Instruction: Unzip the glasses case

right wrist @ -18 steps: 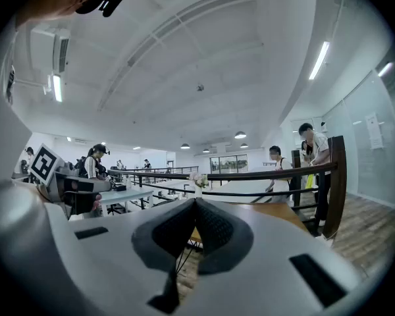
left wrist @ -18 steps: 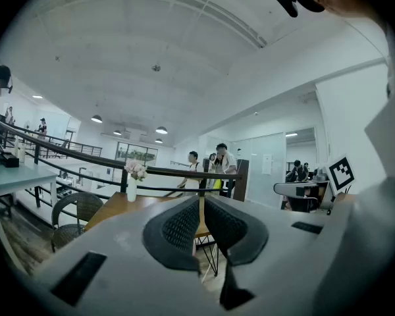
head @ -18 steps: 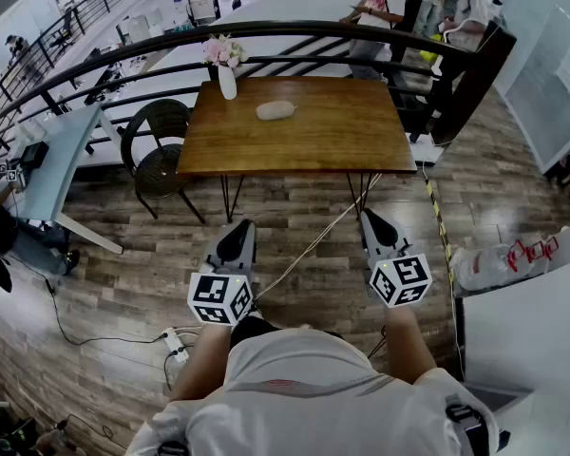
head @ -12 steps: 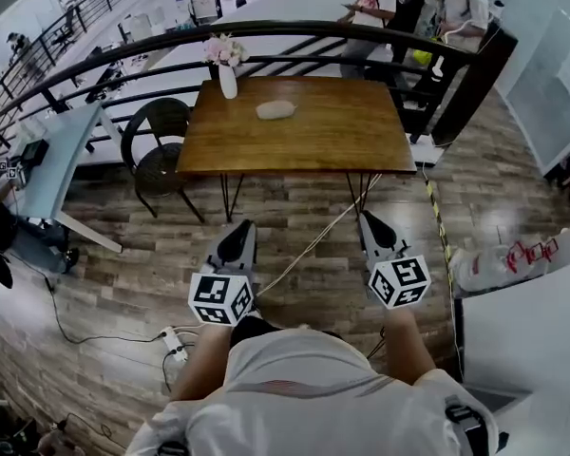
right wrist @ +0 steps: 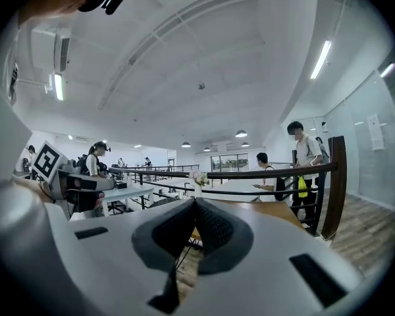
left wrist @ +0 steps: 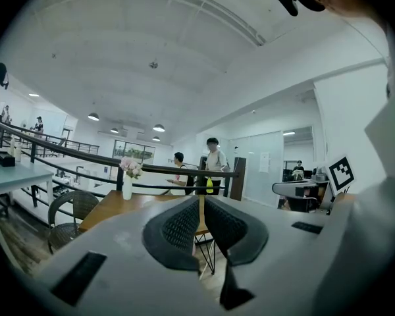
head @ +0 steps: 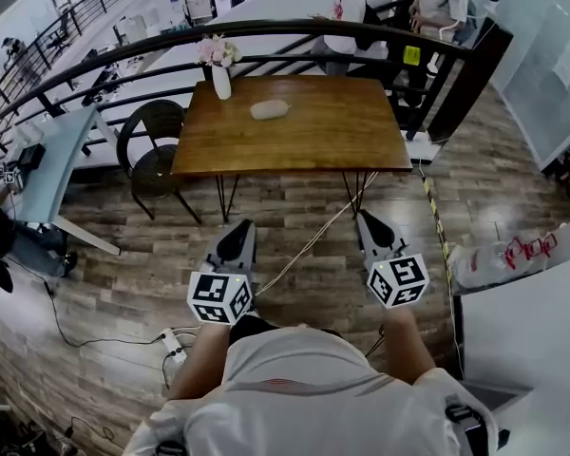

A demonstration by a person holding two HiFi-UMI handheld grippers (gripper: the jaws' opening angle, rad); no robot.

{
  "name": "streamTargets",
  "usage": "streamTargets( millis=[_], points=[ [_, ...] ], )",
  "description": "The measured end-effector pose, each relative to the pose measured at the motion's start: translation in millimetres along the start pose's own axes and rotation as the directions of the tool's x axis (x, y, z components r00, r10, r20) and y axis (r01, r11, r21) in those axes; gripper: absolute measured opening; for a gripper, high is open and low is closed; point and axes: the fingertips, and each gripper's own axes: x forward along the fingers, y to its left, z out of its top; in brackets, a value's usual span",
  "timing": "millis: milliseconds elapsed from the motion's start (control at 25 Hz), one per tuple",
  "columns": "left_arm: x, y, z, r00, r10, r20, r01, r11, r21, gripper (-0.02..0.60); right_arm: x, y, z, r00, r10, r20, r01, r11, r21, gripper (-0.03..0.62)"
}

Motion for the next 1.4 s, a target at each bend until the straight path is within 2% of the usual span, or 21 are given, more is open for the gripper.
streamTargets(
  millis=[320, 640, 840, 1080, 1400],
  points=[
    [9.3, 12.5, -5.7, 1.000, -0.007, -0.027, 0.007, 1.000, -0.005, 0.032, 14.2, -9.6, -6.6, 1.000, -0.012, 0.002, 0.012, 0.998, 0.066, 0.052],
    [46.8, 68.1, -11.8, 0.998, 0.001, -0.064, -0.005, 0.998, -0.061, 0.032, 77.9, -12.1, -14.5, 0.998, -0.015, -0.068, 0.020, 0.997, 0.072, 0.052],
    [75.6, 118.1, -0.8, 0.998, -0.020, -0.066, 0.016, 0.998, -0.055, 0.032, 138.9, -14.0, 4.7, 0.998, -0.043, -0.048, 0.047, 0.996, 0.080, 0.052],
    [103.6, 179.6, 13.1, 0.997, -0.038, -0.066, 0.034, 0.998, -0.053, 0.032, 205.0, 7.7, 18.7, 0.998, -0.040, -0.052, 0.042, 0.998, 0.056, 0.052],
    [136.0, 199.3, 13.1, 0.994, -0.072, -0.078, 0.067, 0.996, -0.063, 0.032, 240.8, 6.1, 12.2, 0.995, -0.037, -0.093, 0.042, 0.998, 0.045, 0.052]
  ],
)
